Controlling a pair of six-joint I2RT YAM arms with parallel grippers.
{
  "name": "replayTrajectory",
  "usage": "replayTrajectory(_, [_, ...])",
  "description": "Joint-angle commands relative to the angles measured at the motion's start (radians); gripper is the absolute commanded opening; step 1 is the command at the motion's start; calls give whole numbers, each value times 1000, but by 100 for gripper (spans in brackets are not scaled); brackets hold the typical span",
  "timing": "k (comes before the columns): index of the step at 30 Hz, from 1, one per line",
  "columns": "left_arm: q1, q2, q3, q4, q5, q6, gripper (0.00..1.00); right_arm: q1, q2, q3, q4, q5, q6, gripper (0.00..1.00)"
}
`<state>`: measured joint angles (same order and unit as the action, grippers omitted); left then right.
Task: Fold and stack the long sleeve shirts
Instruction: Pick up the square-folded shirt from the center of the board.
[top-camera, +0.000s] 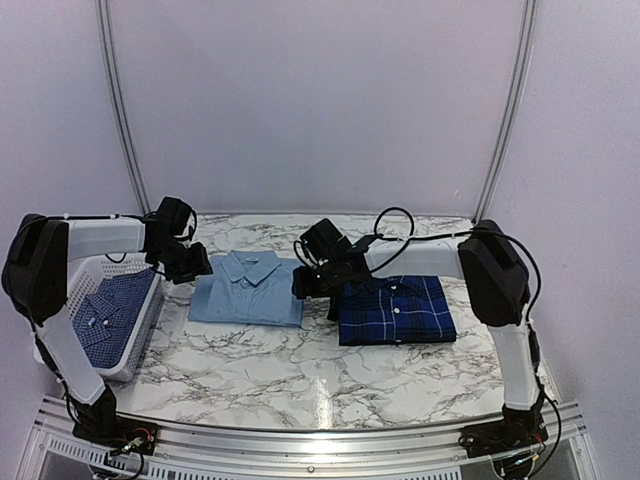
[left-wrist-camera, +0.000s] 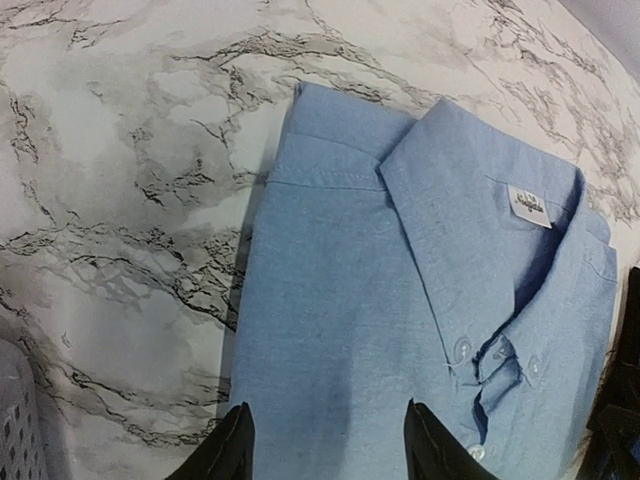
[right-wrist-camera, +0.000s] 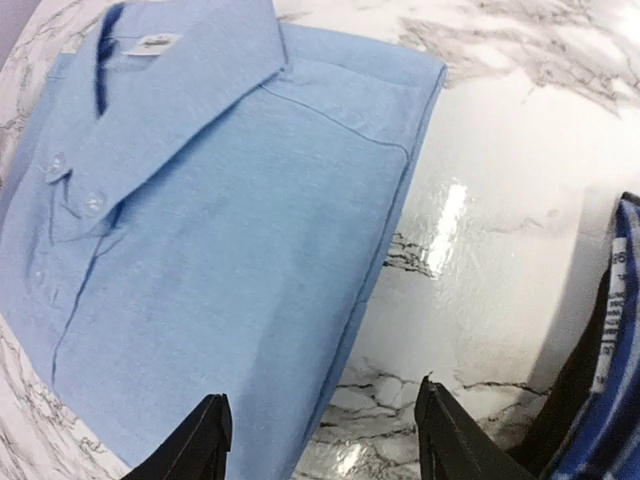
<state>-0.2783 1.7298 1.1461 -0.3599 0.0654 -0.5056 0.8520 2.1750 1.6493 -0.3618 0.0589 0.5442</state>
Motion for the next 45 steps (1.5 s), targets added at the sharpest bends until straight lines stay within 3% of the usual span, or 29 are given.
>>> replayTrajectory(1, [0, 44, 36, 3, -59, 35, 54, -38, 57, 63, 50, -83, -10, 60])
replayTrajectory(18, [-49, 190, 30, 46, -106, 27, 58, -29, 194, 157, 21, -80, -4, 59])
replayTrajectory(23, [-82, 214, 19, 51, -124, 2, 46, -5, 246, 208, -5, -82, 3, 56])
replayTrajectory(26, [-93, 218, 10, 53, -127, -12, 35, 3, 272, 233, -16, -92, 9, 50])
replayTrajectory(31, [-105, 203, 8, 58, -99, -24, 10, 4, 279, 273, -56, -76, 3, 26])
replayTrajectory(34, [-108, 174, 13, 56, -76, -26, 0, 3, 268, 319, -91, -64, -21, 15])
replayTrajectory(37, [-112, 134, 18, 56, -41, -29, 0, 4, 254, 378, -131, -64, -43, 1])
replayTrajectory(45, [-120, 9, 18, 50, 34, -54, 0, 3, 173, 454, -190, -14, -95, 0])
